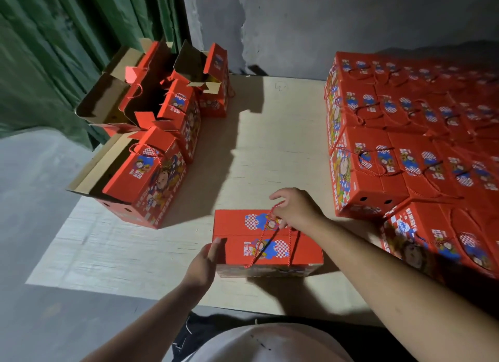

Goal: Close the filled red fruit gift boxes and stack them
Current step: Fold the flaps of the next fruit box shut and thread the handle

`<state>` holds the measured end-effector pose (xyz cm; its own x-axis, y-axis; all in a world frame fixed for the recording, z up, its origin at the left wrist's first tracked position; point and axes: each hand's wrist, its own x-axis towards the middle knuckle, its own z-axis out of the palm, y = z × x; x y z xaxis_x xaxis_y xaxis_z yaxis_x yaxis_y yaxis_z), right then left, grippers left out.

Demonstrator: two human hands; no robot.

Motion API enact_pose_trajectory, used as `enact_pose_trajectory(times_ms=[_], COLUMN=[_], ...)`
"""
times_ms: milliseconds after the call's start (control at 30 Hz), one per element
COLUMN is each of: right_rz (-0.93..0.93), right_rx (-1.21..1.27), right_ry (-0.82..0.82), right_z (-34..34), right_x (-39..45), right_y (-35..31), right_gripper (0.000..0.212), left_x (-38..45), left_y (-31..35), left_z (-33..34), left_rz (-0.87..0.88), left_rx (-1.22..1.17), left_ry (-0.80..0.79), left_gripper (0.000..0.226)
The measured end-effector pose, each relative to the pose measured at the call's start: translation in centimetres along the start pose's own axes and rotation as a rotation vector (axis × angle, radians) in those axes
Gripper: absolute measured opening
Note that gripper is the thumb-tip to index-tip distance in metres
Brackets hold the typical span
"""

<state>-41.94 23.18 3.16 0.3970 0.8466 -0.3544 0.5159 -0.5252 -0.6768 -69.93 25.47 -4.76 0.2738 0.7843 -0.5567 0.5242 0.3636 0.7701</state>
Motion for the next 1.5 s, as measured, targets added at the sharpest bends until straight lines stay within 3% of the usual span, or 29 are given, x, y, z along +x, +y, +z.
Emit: enact_pose_trajectory(times_ms=[100, 200, 333, 400, 500, 633, 867, 1133, 1367, 1500], right_rz=[-0.042, -0.034, 0.211, 0.312, 0.301, 0.16, -0.117, -0.388, -0.261, -0.243], right_rx=[-0.106, -0.298, -0.494, -0.472, -0.414, -0.118, 0.369, 0.272, 0.475, 0.483], right_ry=[0.119, 0.193, -0.213, -0.39, -0.482, -0.339, -0.259, -0.2, -0.184, -0.12], right_z=[1.1, 1.3, 1.0, 1.0, 1.2, 1.5, 0.5, -1.7, -0.7, -1.6], right_x=[1.0, 2.5, 4.4, 5.1, 5.9, 6.8, 2.1, -7.3, -9.6, -8.5], right_y=[-0.4, -0.3, -0.6, -1.0, -1.3, -0.6, -3.3, -2.5, 0.2, -1.1], right_gripper=[0.01, 0.023, 0.088, 0.099, 0.084, 0.039, 0.057, 0.07, 0.056, 0.054], left_x=[-0.1, 0.0, 0.2, 0.4, 0.5, 0.5, 0.7, 0.8, 0.5, 0.3], left_y=[0.2, 0.2, 0.0, -0.1, 0.0, 0.0, 0.0, -0.6, -0.4, 0.2], left_z=[0.1, 0.0, -0.2, -0.4, -0.6, -0.6, -0.9, -0.7, -0.5, -0.2], left_rz=[0.015, -0.003, 0.023, 0.036, 0.046, 0.041, 0.029, 0.023, 0.015, -0.081], left_rx=[0.008, 0.02, 0.085, 0.105, 0.143, 0.136, 0.15, 0.173, 0.168, 0.052], left_ry=[-0.005, -0.004, -0.043, -0.067, -0.081, -0.083, -0.094, -0.069, -0.036, -0.016], left_gripper=[0.05, 0.061, 0.074, 0.082, 0.09, 0.089, 0.08, 0.085, 0.087, 0.071])
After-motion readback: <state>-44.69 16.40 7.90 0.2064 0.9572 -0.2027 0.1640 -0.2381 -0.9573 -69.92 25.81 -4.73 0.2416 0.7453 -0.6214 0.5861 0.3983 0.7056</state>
